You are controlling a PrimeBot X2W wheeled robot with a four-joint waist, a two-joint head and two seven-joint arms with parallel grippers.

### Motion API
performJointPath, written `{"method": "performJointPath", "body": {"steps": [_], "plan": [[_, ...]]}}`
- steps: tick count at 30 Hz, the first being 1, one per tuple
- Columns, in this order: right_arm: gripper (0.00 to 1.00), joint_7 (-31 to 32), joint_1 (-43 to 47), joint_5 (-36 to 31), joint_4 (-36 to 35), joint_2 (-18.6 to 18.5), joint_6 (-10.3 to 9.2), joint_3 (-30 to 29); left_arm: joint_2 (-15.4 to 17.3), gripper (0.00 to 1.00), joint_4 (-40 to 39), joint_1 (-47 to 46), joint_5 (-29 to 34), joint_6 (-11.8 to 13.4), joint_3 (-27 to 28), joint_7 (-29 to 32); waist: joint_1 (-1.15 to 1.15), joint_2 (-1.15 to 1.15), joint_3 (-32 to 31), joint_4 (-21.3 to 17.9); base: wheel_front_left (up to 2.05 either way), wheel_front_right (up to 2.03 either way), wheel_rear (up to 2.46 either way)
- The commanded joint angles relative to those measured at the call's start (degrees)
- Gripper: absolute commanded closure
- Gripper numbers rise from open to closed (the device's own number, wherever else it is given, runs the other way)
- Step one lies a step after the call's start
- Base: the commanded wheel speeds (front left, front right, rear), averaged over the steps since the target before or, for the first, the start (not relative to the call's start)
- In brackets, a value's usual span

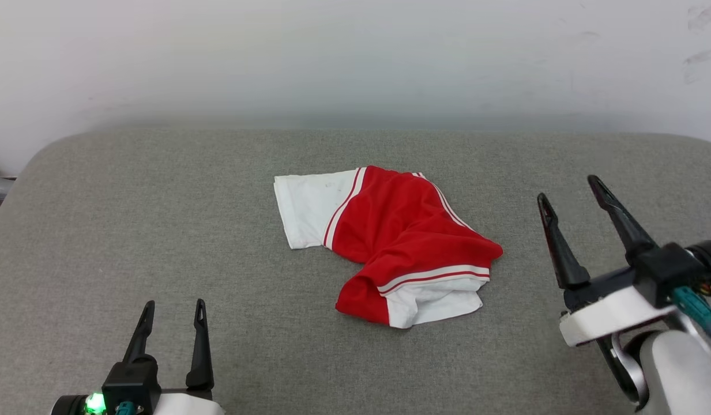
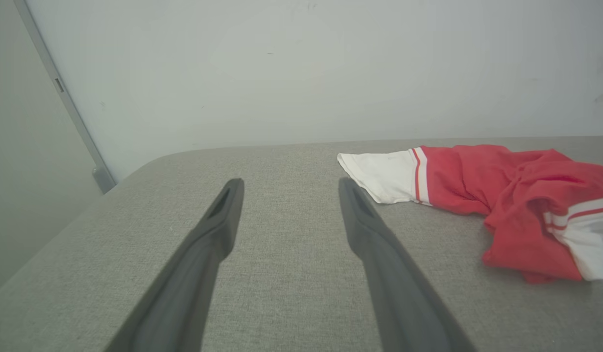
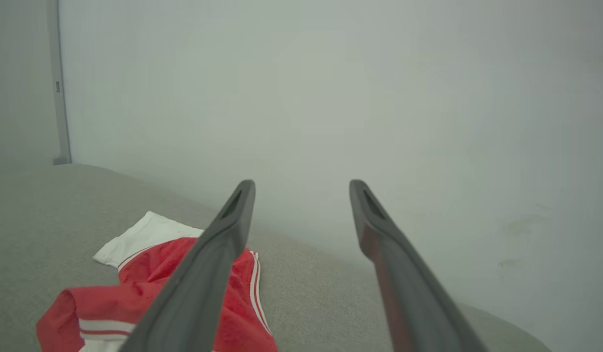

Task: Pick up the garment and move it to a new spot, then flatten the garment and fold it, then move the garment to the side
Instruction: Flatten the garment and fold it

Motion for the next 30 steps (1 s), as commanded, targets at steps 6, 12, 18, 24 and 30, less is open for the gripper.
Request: {"method": "performJointPath", "body": {"steps": [6, 12, 18, 24, 30], "plan": [[0.00, 15.32, -9.41, 9.30, 4.16, -8.99, -0.08, 12.04, -0.33, 0.00, -0.32, -1.05, 0.30, -0.06, 0.37, -0.15, 0.00, 0.00, 1.23, 0.07, 0.00, 0.00, 0.00], [0.00, 33.72, -15.79, 19.86, 4.40, -17.61, -0.08, 25.35, -0.57, 0.00, -0.51, -2.11, 0.52, -0.38, 0.00, -0.15, 0.00, 0.00, 2.77, 0.71, 0.00, 0.00, 0.00], [0.00, 45.41, -19.94, 27.37, 4.24, -23.03, -0.08, 34.71, -0.85, 0.00, -0.80, -3.04, 0.44, -0.39, -0.43, -0.15, 0.00, 0.00, 4.62, 1.89, 0.00, 0.00, 0.00], [0.00, 49.88, -23.30, 30.38, 5.92, -23.89, -0.08, 39.33, -1.10, 0.00, -0.86, -4.28, 0.36, -0.35, -1.37, -0.15, 0.00, 0.00, 6.93, 3.54, 0.00, 0.00, 0.00], [0.00, 52.01, -27.61, 33.03, 10.81, -22.50, -0.08, 44.36, -1.48, 0.00, -0.78, -6.34, -0.09, 0.17, -2.57, -0.15, 0.00, 0.00, 10.08, 5.63, 0.00, 0.00, 0.00]]}}
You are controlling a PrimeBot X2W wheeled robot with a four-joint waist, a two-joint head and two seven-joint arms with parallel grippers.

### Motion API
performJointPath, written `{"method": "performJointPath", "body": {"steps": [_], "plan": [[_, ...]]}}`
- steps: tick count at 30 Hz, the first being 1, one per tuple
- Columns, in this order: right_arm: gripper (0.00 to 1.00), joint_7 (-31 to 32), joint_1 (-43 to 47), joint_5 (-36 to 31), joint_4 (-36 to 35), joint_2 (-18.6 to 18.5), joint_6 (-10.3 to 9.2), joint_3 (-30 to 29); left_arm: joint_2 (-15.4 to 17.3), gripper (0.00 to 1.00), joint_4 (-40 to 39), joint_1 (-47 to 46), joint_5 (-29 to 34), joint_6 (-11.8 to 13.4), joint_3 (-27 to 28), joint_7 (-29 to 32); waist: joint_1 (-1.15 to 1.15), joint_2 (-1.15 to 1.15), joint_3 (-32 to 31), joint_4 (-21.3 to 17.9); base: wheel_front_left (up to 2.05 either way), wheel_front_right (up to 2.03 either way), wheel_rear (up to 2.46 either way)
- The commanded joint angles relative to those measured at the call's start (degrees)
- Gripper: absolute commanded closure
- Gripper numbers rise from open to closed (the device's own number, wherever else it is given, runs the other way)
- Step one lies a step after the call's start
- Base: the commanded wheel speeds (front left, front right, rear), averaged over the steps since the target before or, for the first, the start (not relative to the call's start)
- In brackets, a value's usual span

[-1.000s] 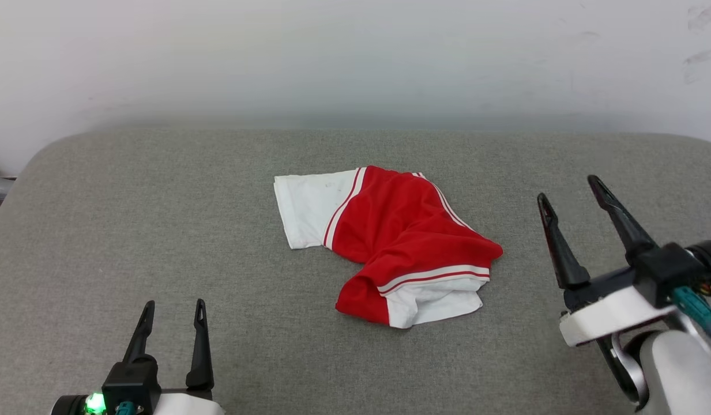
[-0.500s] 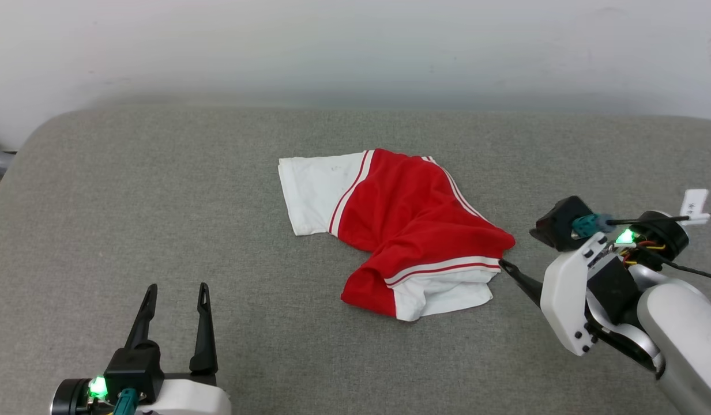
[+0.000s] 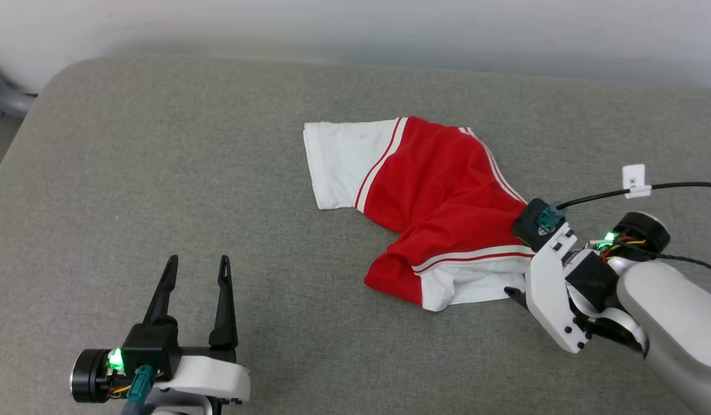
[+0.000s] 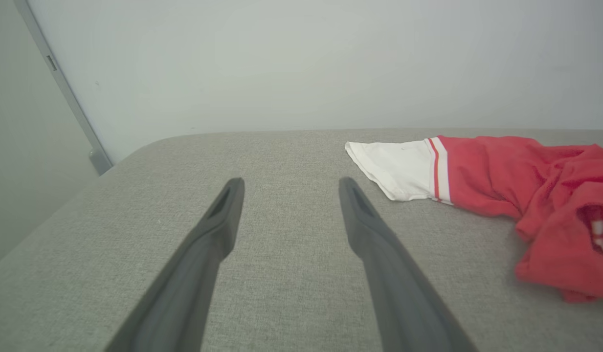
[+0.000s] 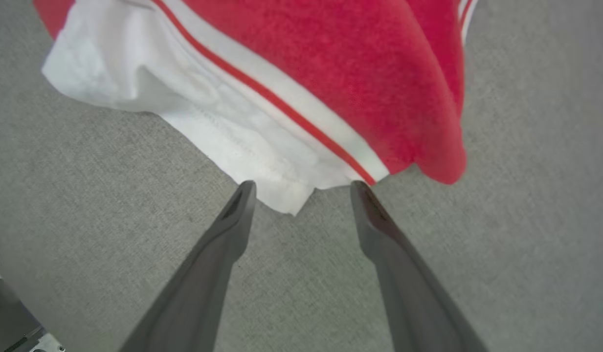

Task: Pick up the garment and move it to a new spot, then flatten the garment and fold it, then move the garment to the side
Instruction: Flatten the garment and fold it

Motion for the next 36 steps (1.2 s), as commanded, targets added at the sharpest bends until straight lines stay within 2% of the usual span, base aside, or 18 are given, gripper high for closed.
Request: {"method": "performJointPath", "body": {"steps": [1, 5, 12, 13, 14, 15, 22, 25, 30, 36], "plan": [[0.00, 0.23, -0.74, 0.42, 0.75, 0.50, -0.08, 0.57, -0.02, 0.00, -0.02, -0.75, -0.16, 0.25, 0.05, -0.15, -0.01, 0.00, 1.12, 0.98, 0.00, 0.00, 0.00], [0.00, 1.55, -3.11, 1.01, 5.43, 1.32, -0.08, 5.11, -0.19, 0.00, -0.14, -1.70, -0.44, 0.42, -0.86, -0.15, -0.01, 0.00, 2.57, 2.09, 0.00, 0.00, 0.00], [0.00, 3.03, -1.06, 5.00, 11.24, 2.40, 0.27, 15.37, -0.28, 0.00, 0.65, -2.70, -0.80, 1.06, -1.33, -0.15, -0.01, 0.00, 3.12, 2.67, 0.00, 0.00, 0.00], [0.36, 2.65, -1.09, 5.64, 11.52, 2.49, 0.30, 16.27, -0.31, 0.00, 0.69, -2.75, -0.85, 1.17, -1.27, -0.15, -0.01, 0.00, 3.12, 2.61, 0.00, 0.00, 0.00], [0.87, 2.04, -1.21, 6.25, 11.70, 2.58, 0.31, 16.96, -0.31, 0.00, 0.75, -2.76, -0.87, 1.26, -1.18, -0.15, -0.01, 0.00, 3.10, 2.52, 0.00, 0.00, 0.00], [1.00, 1.26, -1.62, 6.64, 11.82, 2.65, 0.31, 17.53, -0.32, 0.00, 0.81, -2.75, -0.90, 1.31, -1.13, -0.15, -0.01, 0.00, 3.07, 2.40, 0.00, 0.00, 0.00], [1.00, -5.26, -5.47, 9.30, 11.98, 2.95, 0.03, 18.26, -0.34, 0.00, 1.22, -1.49, -0.45, 1.24, -0.42, -0.15, -0.01, 0.00, 1.07, 0.25, 0.00, 0.00, 0.00], [1.00, -8.40, -5.52, 10.44, 10.84, 1.81, 0.02, 17.96, -0.34, 0.00, 0.76, -0.48, -0.16, 1.09, -0.07, -0.15, -0.01, 0.00, -0.24, -1.02, 0.00, 0.00, 0.00], [1.00, -13.02, -3.53, 12.37, 7.71, -1.64, -0.07, 15.64, -0.32, 0.00, 0.76, 0.58, 0.15, 0.96, 0.71, -0.15, -0.01, 0.00, -2.21, -3.39, 0.00, 0.00, 0.00], [1.00, -15.51, 2.64, 15.00, 5.45, -7.85, -0.07, 9.51, -0.29, 0.00, 0.49, 1.59, 0.48, 0.64, 1.20, -0.15, -0.01, 0.00, -3.23, -5.87, 0.00, 0.00, 0.00]]}}
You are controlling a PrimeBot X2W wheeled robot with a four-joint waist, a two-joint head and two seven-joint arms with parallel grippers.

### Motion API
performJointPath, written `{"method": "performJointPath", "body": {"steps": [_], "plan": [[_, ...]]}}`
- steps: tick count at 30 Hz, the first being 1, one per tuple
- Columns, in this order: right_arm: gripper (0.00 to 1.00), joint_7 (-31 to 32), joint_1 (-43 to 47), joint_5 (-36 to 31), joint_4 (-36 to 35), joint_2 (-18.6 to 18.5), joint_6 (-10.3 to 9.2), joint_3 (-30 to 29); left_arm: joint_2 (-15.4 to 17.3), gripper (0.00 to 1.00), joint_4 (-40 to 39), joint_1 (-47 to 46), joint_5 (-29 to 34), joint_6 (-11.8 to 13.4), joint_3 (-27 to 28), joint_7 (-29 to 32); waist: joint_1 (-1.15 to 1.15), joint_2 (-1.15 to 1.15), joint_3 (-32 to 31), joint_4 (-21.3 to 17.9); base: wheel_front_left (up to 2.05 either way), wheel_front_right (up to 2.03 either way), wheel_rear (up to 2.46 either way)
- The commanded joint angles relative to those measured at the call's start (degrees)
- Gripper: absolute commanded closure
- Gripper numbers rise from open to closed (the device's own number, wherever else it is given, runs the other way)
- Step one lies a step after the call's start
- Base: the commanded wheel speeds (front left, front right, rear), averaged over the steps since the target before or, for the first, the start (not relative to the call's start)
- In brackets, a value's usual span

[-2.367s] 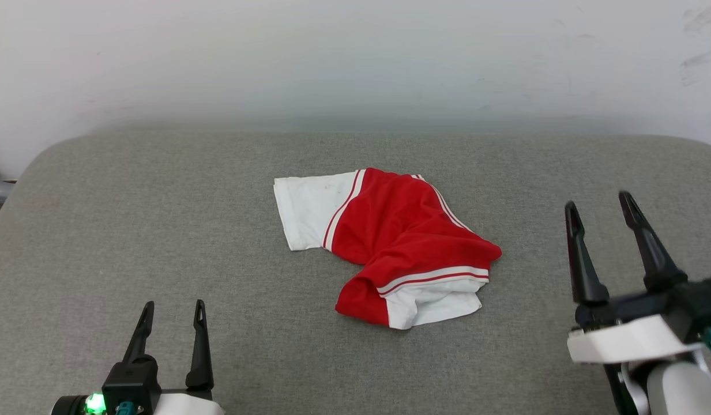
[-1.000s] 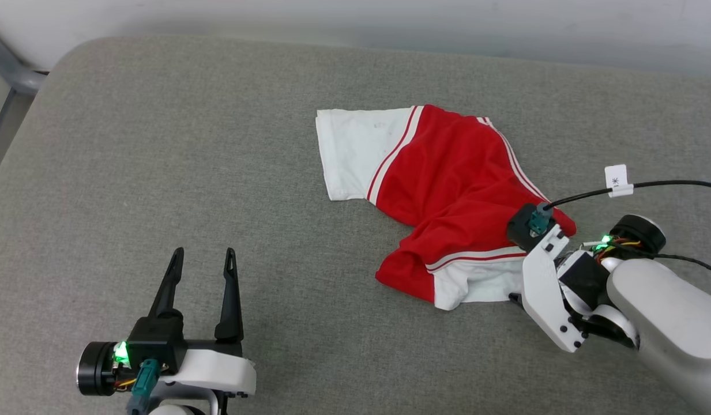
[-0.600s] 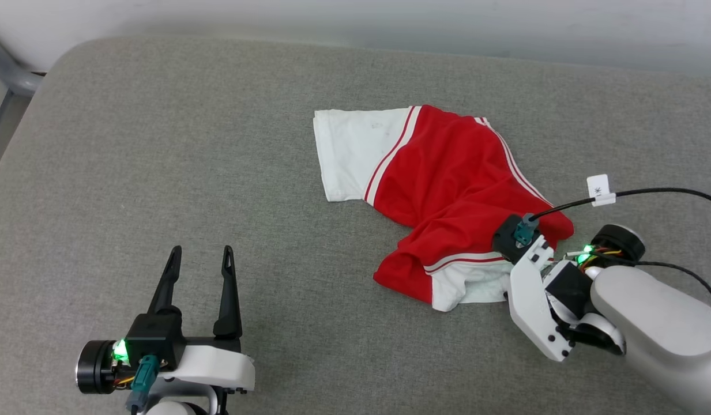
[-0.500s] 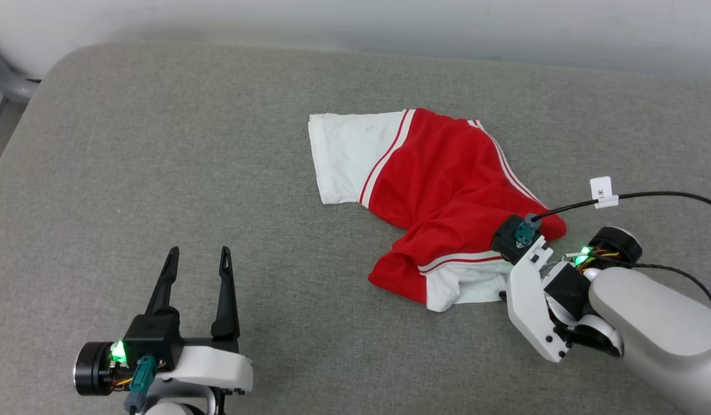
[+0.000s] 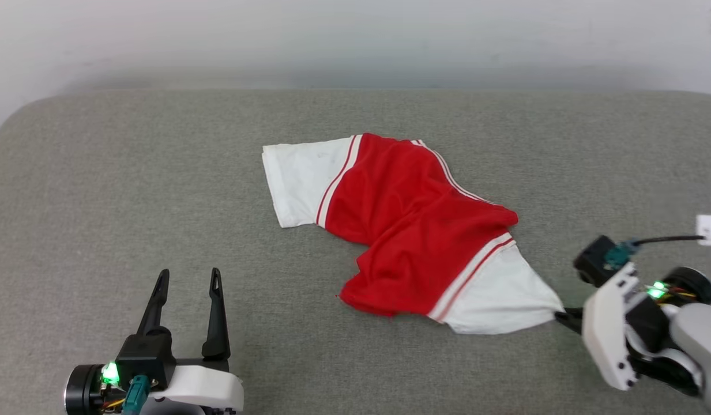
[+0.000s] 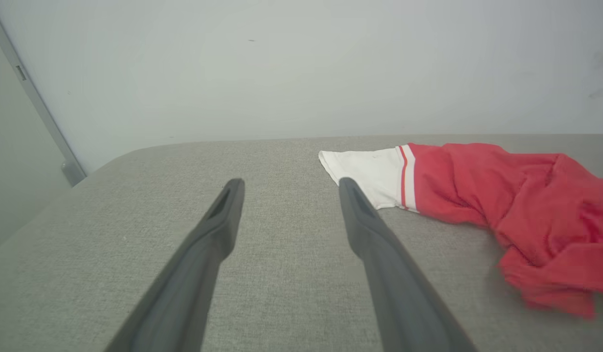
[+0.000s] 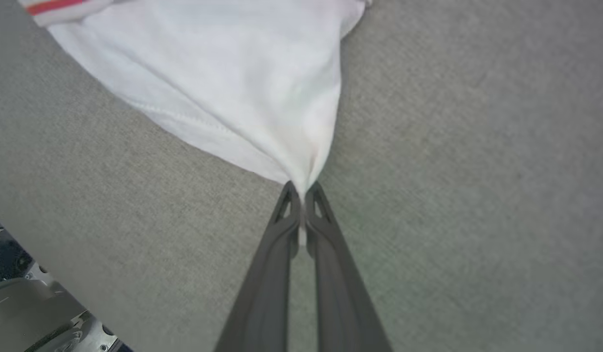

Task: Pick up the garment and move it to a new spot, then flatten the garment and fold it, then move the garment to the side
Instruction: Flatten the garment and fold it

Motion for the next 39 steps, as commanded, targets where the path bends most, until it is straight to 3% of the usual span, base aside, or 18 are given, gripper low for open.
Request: {"method": "performJointPath", "body": {"steps": [1, 8, 17, 18, 19, 27, 31, 32, 35, 39], "plan": [[1.00, -0.46, 1.34, 0.25, -0.06, -0.93, -0.05, -1.09, 0.04, 0.00, -0.22, 0.31, 0.30, -0.25, 0.12, -0.15, 0.00, 0.00, -0.31, -0.81, 0.00, 0.00, 0.00], [1.00, 0.36, 7.60, 0.95, 5.26, -5.48, -0.05, -8.88, 0.03, 0.00, -0.23, -0.18, 0.56, -0.68, -0.10, -0.15, 0.00, 0.00, 0.06, -1.38, 0.00, 0.00, 0.00], [1.00, -0.15, 13.23, 1.60, 16.77, -2.48, -0.09, -13.94, 0.06, 0.00, 0.21, -0.33, 0.77, -0.81, -0.13, -0.15, 0.00, 0.00, 0.42, -0.31, 0.00, 0.00, 0.00], [0.45, -1.34, 13.23, 1.80, 17.18, -1.71, -0.09, -14.78, 0.05, 0.00, 0.26, -0.19, 0.75, -0.78, -0.10, -0.15, 0.00, 0.00, 0.30, -0.29, 0.00, 0.00, 0.00], [0.00, -2.71, 13.21, 1.80, 17.31, -1.09, -0.09, -15.49, 0.06, 0.00, 0.36, 0.04, 0.74, -0.74, 0.00, -0.15, 0.00, 0.00, -0.01, -0.32, 0.00, 0.00, 0.00], [0.00, -17.24, 14.98, -0.13, 14.98, -0.91, -0.06, -24.35, 0.18, 0.00, 0.09, 1.35, 0.87, -0.55, 0.41, -0.15, 0.00, 0.00, -2.14, -0.61, 0.00, 0.00, 0.00], [0.00, -27.00, 16.26, -6.24, 14.23, 0.73, -0.05, -31.90, 0.30, 0.00, -0.14, 2.05, 0.82, -0.52, 0.63, -0.15, 0.00, 0.00, -2.83, -0.86, 0.00, 0.00, 0.00], [0.00, -27.00, 16.26, -6.24, 14.23, 0.73, -0.05, -31.90, 0.30, 0.00, -0.14, 2.05, 0.82, -0.52, 0.63, -0.15, 0.00, 0.00, -2.83, -0.86, 0.00, 0.00, 0.00], [0.00, -32.99, 18.77, -11.42, 13.61, 5.53, -0.04, -38.02, 0.41, 0.00, -0.38, 2.30, 0.74, -0.48, 0.88, -0.15, 0.00, 0.00, -3.20, -1.14, 0.00, 0.00, 0.00], [0.00, -36.22, 21.71, -17.96, 10.64, 12.19, -0.07, -46.88, 0.73, 0.00, -0.63, 2.49, 0.85, -0.69, 1.07, -0.15, 0.00, 0.00, -3.63, -1.50, 0.00, 0.00, 0.00]]}}
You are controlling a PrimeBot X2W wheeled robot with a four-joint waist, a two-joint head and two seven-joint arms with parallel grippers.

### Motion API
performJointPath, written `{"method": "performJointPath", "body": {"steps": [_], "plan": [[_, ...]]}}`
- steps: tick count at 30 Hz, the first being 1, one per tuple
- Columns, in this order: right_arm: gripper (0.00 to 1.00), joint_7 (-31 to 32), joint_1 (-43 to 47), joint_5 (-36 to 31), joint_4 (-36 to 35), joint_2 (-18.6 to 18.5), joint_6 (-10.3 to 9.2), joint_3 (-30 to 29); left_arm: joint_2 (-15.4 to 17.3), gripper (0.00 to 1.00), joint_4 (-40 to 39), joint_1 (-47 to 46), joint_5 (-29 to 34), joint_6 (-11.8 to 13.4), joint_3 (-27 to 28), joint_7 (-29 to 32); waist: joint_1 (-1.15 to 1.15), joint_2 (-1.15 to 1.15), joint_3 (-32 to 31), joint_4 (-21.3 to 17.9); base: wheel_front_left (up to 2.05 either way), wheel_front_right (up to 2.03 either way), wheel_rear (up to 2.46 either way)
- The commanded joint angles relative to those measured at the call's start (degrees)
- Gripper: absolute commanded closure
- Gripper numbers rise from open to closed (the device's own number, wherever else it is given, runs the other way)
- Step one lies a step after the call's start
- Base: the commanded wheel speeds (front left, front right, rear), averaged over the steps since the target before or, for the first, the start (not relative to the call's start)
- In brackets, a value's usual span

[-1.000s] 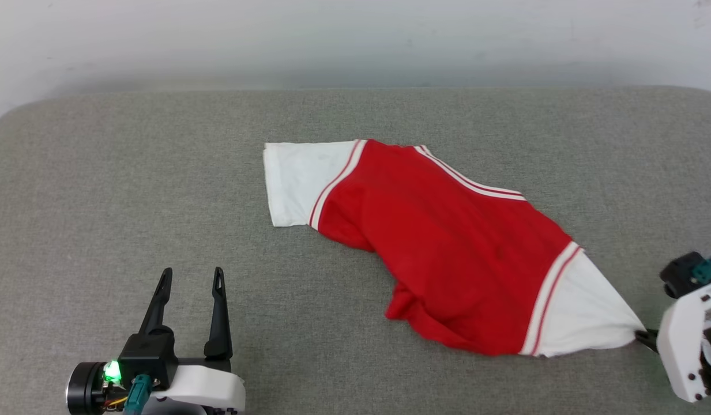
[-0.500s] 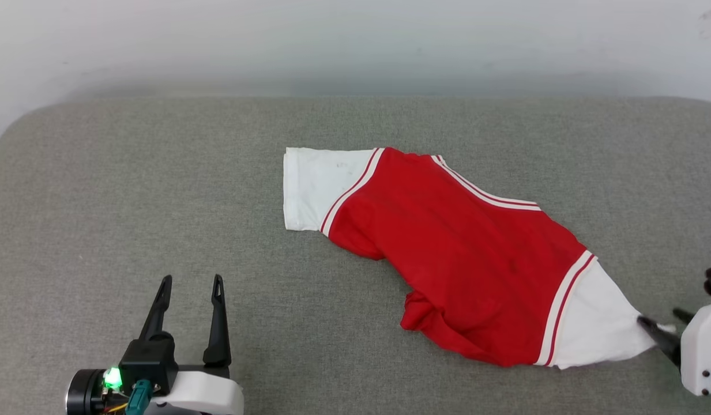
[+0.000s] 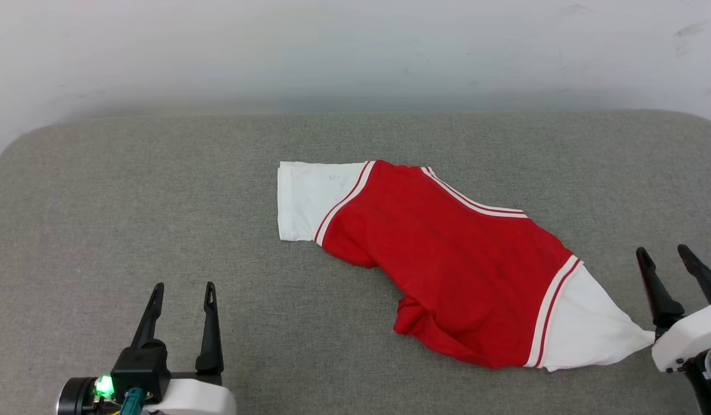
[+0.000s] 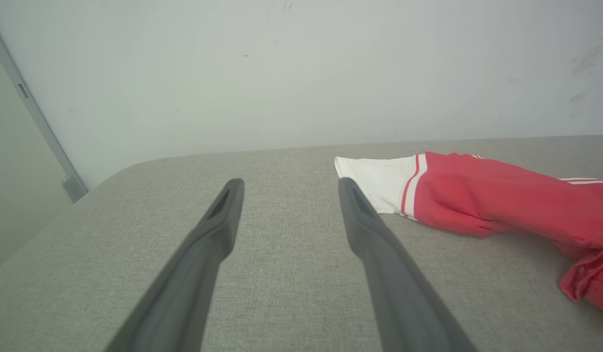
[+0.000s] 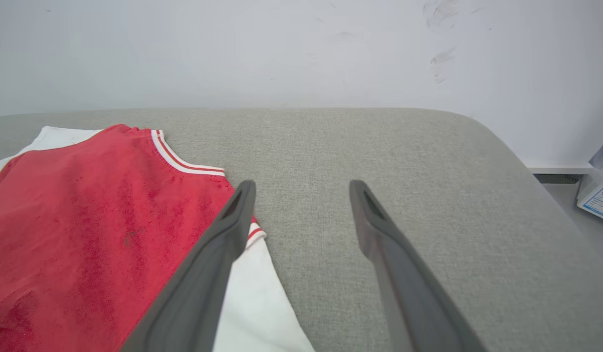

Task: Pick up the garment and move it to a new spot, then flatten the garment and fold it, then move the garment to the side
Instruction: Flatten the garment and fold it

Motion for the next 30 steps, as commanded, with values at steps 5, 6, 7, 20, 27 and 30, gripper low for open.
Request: {"method": "performJointPath", "body": {"steps": [5, 6, 7, 20, 27, 30], "plan": [[0.00, 0.02, 4.44, -7.71, -6.57, 6.67, -0.07, -7.75, 1.56, 0.00, -0.30, -1.42, 0.05, -0.85, 0.63, -0.15, 0.00, 0.00, 0.15, -0.70, 0.00, 0.00, 0.00], [0.00, 0.27, 5.09, -9.15, -8.48, 8.12, -0.07, -9.03, 2.32, 0.00, -0.24, -2.39, -0.09, -1.34, 0.84, -0.15, 0.00, 0.00, 0.43, -0.95, 0.00, 0.00, 0.00], [0.00, 0.85, 5.71, -10.46, -10.31, 9.25, -0.07, -10.29, 3.10, 0.00, -0.19, -3.46, -0.11, -1.89, 0.95, -0.15, 0.00, 0.00, 0.72, -1.14, 0.00, 0.00, 0.00], [0.00, 8.56, 8.46, -19.17, -29.94, 17.39, -0.07, -13.41, 18.22, 0.00, 9.38, -30.35, -13.01, -9.10, -4.28, 9.57, 0.00, 0.00, 9.52, -7.11, 0.00, 0.00, 0.00], [0.00, 8.51, 6.90, -20.69, -32.47, 19.33, -0.07, -13.71, 29.89, 0.00, 12.28, -46.06, -28.64, -9.05, -16.31, 27.60, 0.00, 0.00, 15.29, -10.47, 0.00, 0.00, 0.00], [0.00, 7.93, 6.10, -20.74, -32.60, 19.85, -0.07, -13.34, 32.62, 0.00, 14.48, -51.64, -34.41, -9.05, -19.41, 37.07, 0.00, 0.00, 17.68, -11.56, 0.00, 0.00, 0.00]]}}
